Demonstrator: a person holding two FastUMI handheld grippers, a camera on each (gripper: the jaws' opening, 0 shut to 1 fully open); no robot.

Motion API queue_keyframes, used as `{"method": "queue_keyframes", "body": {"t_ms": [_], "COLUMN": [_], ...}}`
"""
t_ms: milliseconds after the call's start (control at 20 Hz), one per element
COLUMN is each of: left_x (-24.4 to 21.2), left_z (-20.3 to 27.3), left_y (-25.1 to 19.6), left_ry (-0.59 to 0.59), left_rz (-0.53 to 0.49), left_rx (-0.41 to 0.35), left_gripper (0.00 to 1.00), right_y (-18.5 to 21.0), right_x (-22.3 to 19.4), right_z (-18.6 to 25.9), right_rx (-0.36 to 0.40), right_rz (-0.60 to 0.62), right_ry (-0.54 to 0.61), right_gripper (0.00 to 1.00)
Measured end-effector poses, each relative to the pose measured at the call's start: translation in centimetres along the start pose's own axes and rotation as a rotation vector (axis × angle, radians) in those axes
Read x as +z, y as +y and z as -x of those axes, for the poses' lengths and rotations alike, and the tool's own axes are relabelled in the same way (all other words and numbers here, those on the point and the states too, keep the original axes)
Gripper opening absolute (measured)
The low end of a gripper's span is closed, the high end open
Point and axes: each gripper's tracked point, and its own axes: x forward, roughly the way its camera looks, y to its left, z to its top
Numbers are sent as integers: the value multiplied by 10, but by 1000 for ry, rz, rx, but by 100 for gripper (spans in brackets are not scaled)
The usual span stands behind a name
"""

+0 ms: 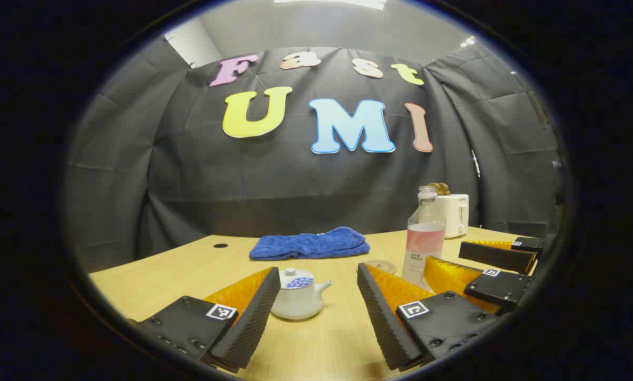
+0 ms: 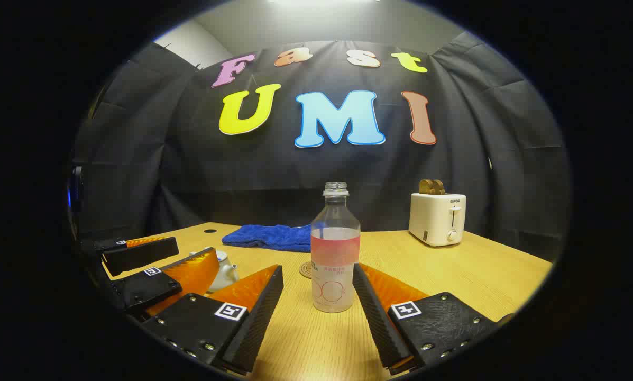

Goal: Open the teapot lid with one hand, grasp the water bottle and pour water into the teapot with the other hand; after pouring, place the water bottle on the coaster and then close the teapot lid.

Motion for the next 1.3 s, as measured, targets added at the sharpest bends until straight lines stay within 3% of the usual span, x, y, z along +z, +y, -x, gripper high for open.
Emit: {"method": "queue_keyframes", "body": {"t_ms": [1000,1300], "left_x": [-4,-8], "left_z": [-2,-22], "left_y": [0,30], "left_ry": [16,81], "left_rz": [-1,74], "left_rx": [-5,21], "left_gripper": [98,99], "right_y": [0,0], "right_x": [0,0], "right_z": [0,0], "right_rx": [-4,-4], "right_rz": [-1,-1], "right_ry": [-1,-1], "right_gripper": [84,84]}}
